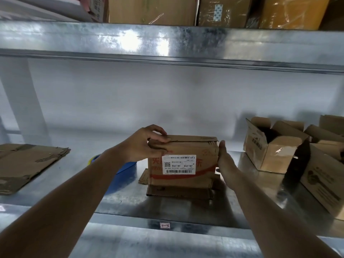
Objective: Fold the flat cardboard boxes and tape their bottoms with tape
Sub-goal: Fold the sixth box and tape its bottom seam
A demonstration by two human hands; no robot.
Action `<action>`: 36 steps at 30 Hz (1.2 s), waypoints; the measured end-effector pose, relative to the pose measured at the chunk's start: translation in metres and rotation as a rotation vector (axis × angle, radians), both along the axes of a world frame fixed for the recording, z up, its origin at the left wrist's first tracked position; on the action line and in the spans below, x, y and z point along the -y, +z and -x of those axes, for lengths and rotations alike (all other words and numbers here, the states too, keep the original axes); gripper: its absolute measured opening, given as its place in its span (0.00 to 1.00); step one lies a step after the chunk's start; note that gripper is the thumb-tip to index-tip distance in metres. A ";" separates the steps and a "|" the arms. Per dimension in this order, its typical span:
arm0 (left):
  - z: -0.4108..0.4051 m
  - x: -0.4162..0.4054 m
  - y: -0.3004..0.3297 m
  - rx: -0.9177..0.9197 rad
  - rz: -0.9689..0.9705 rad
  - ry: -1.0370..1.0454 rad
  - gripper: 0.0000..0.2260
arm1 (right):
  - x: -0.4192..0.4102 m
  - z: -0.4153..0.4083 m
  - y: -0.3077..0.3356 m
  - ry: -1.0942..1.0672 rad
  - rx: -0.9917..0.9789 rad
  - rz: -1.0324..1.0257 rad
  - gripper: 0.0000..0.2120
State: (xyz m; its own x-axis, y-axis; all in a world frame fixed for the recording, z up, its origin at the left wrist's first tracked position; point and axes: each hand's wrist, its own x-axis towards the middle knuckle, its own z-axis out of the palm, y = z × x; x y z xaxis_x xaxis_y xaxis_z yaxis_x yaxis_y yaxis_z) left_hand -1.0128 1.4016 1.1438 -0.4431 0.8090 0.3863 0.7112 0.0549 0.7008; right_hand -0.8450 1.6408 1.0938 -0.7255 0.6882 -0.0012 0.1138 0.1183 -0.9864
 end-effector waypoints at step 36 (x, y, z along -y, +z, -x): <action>0.013 0.059 -0.034 -0.349 0.601 0.792 0.24 | 0.059 0.017 0.023 -0.295 0.022 -1.248 0.16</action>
State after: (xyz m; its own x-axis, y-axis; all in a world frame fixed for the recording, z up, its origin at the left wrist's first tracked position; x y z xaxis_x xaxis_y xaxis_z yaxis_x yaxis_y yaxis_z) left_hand -1.0254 1.3428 1.1098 -0.8704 0.4378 0.2253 0.4773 0.8626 0.1675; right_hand -0.8619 1.5814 1.1170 -0.5544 0.3655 0.7477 0.3086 0.9246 -0.2232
